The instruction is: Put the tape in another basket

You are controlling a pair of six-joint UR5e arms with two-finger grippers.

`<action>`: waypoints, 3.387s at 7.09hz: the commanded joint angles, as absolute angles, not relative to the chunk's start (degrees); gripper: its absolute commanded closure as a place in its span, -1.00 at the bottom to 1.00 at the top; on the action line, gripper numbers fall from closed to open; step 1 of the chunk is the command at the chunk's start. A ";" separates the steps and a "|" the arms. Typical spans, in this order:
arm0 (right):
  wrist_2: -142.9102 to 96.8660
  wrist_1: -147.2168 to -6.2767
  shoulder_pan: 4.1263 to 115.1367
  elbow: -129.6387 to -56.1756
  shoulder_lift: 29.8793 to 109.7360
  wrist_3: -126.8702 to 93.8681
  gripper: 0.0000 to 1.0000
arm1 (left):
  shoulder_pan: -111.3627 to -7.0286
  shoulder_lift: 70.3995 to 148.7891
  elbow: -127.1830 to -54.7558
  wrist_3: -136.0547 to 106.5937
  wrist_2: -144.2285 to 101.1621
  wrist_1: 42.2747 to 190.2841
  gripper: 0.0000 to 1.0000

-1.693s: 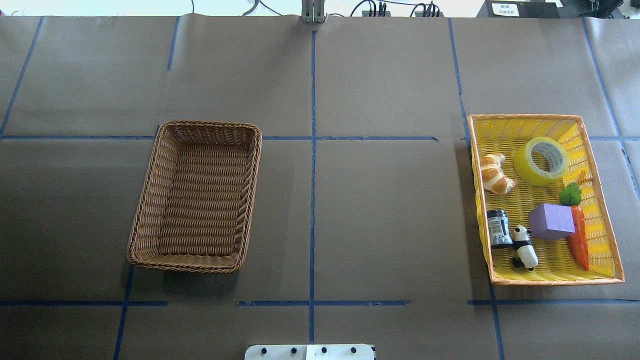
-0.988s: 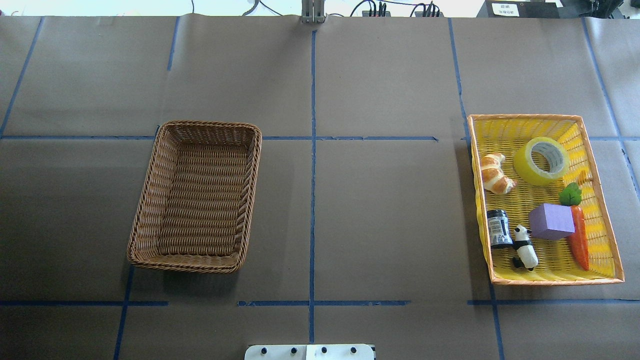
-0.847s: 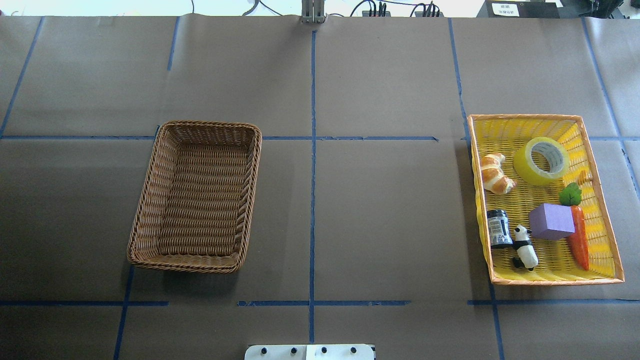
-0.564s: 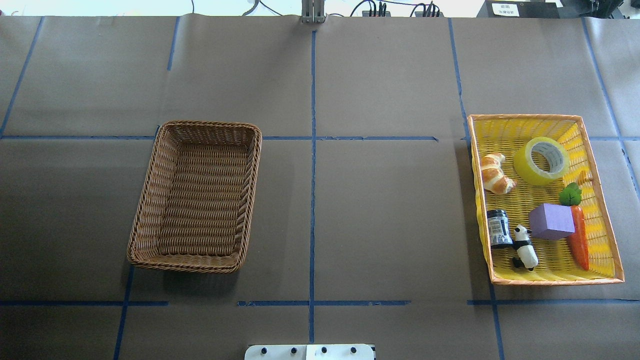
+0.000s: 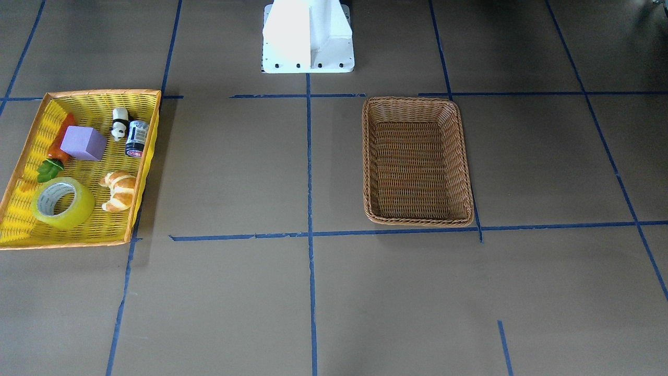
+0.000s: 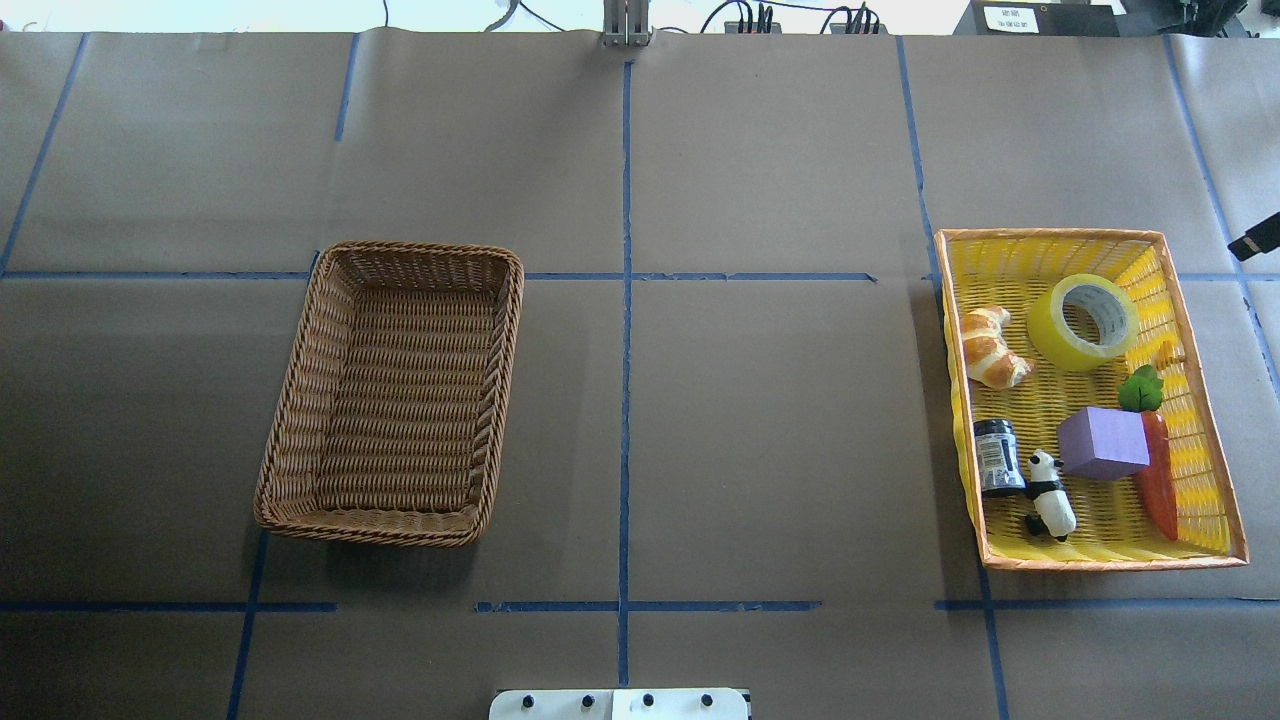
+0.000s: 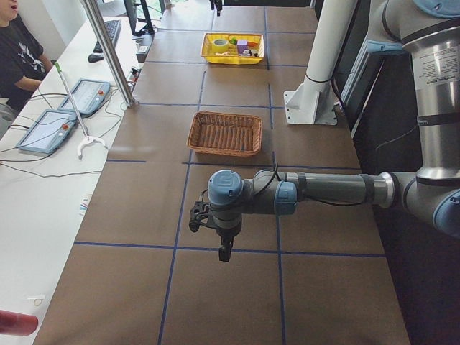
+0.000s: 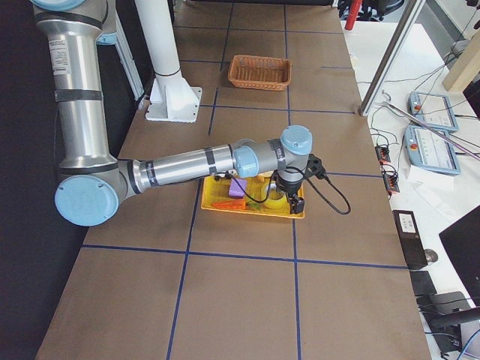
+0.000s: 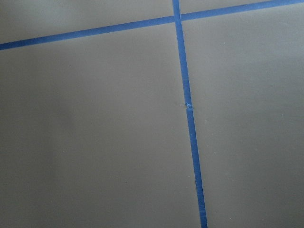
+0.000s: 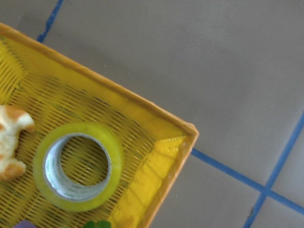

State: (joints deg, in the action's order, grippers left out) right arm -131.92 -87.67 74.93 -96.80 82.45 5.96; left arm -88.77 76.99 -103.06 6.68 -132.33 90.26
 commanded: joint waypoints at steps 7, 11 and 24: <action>-131.57 -67.33 66.10 -85.53 80.24 -9.23 -0.99 | -88.77 76.99 -103.45 6.68 -132.36 90.26 -1.00; -128.41 -67.32 63.02 -85.25 81.12 -9.05 -0.95 | -88.77 76.99 -103.18 6.68 -132.36 90.26 -1.00; -130.95 -66.72 64.06 -86.12 81.12 -17.33 1.00 | -88.60 79.09 -103.54 6.33 -132.19 92.09 -1.00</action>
State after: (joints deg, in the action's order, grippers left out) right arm -129.97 -67.16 63.16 -85.23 81.25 -11.75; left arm -88.72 77.76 -103.50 6.67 -132.15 90.74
